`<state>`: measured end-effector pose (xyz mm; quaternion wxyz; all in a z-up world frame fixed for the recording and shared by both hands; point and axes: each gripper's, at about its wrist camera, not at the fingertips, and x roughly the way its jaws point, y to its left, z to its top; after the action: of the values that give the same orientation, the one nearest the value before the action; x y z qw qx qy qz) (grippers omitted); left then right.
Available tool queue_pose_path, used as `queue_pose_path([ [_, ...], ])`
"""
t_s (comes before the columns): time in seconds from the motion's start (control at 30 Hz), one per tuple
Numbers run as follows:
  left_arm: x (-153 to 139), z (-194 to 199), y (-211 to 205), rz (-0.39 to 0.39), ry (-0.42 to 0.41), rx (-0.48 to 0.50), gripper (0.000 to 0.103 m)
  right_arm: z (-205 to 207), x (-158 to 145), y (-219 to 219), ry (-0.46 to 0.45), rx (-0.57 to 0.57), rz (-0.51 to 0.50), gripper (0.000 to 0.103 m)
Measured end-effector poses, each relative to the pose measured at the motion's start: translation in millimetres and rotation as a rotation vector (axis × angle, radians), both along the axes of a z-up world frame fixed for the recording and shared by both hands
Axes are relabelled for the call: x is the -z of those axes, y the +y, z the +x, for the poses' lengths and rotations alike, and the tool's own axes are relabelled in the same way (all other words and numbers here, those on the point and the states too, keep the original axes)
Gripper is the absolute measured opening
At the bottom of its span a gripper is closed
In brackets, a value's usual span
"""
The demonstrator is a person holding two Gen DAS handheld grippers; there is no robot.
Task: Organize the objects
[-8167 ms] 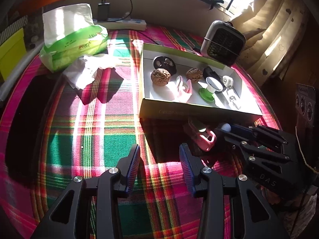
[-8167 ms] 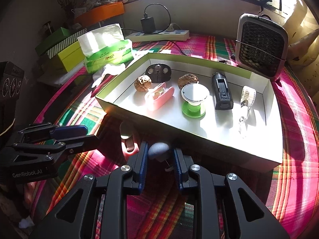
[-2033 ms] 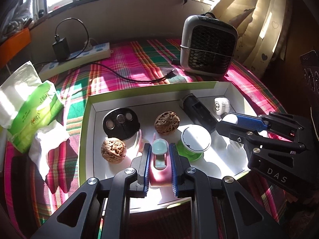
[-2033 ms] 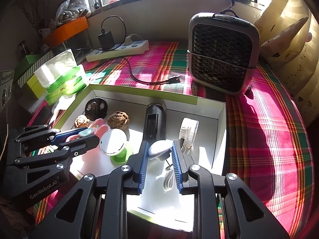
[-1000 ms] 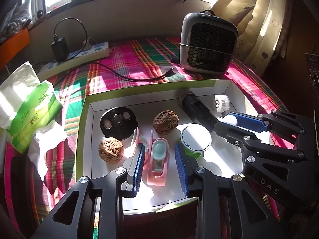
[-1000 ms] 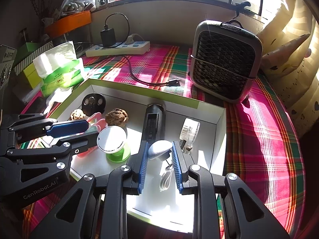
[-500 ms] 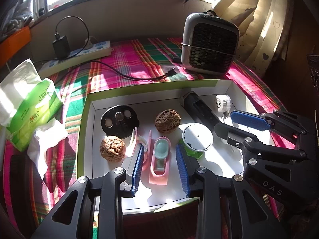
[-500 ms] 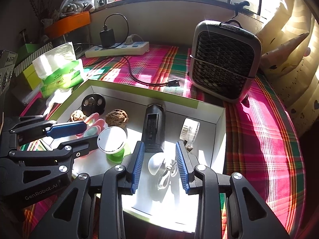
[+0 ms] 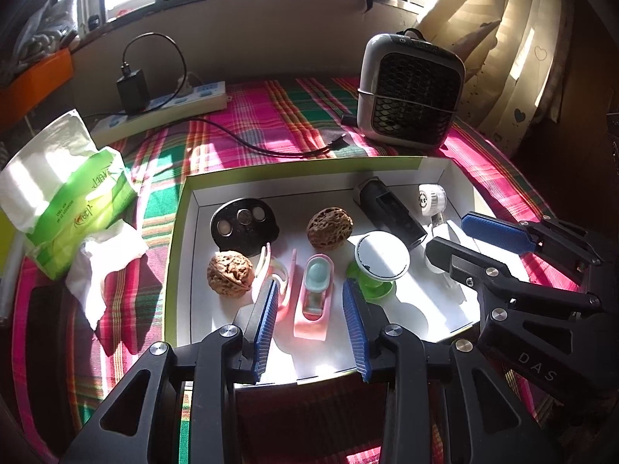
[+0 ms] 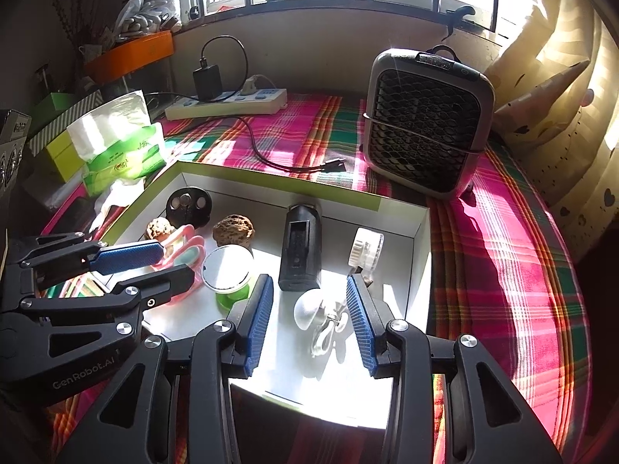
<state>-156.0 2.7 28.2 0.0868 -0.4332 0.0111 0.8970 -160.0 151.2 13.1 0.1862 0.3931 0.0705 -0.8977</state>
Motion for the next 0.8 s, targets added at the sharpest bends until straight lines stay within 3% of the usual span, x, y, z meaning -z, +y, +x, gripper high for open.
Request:
queue_pose_path([
  [0.8, -15.5, 69.1, 1.2, -0.019, 0.063, -0.07, 0.033, 69.0, -14.5, 7.1, 0.025, 0.057, -0.045, 0.046],
])
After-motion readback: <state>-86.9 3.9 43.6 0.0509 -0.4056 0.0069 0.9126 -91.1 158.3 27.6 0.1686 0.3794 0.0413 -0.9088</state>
